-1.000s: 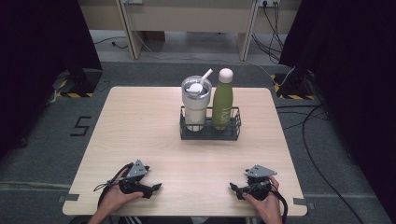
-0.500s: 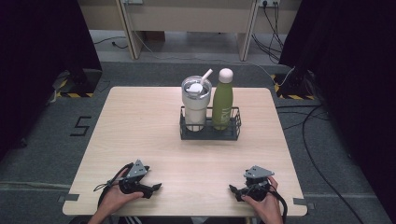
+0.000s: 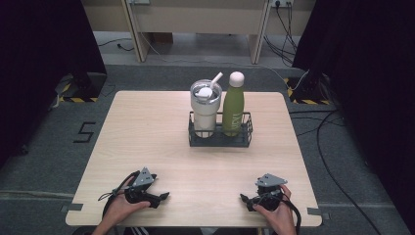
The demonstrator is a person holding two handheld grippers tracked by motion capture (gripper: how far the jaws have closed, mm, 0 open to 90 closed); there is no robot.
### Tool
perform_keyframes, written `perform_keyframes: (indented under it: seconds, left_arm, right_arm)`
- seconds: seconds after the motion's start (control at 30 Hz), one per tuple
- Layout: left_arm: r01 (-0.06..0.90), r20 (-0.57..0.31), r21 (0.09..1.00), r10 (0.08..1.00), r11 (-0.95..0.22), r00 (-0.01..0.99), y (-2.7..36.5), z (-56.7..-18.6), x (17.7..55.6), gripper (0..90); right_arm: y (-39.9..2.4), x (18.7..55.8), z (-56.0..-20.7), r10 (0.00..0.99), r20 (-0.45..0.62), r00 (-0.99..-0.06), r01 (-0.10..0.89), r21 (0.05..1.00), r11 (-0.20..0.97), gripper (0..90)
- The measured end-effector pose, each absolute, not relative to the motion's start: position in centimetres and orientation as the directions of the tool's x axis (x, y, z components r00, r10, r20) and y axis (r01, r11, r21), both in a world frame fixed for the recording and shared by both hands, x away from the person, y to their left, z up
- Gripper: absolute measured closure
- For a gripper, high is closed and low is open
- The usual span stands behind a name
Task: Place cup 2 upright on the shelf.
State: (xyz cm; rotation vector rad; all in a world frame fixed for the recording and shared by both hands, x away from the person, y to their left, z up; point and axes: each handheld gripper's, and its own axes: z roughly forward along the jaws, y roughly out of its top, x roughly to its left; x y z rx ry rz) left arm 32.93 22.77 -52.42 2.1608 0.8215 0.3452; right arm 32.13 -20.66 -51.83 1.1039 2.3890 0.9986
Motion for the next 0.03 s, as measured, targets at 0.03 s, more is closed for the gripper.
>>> perform_keyframes:
  seconds: [0.03]
  left_arm:
    - [0.444,-0.022,0.754,0.657,-0.485,0.754,22.77,-52.42,32.94,13.8]
  right_arm:
    - [-20.67,32.16,-51.84,0.761,-0.004,-0.649,0.532,0.712,0.457,8.4]
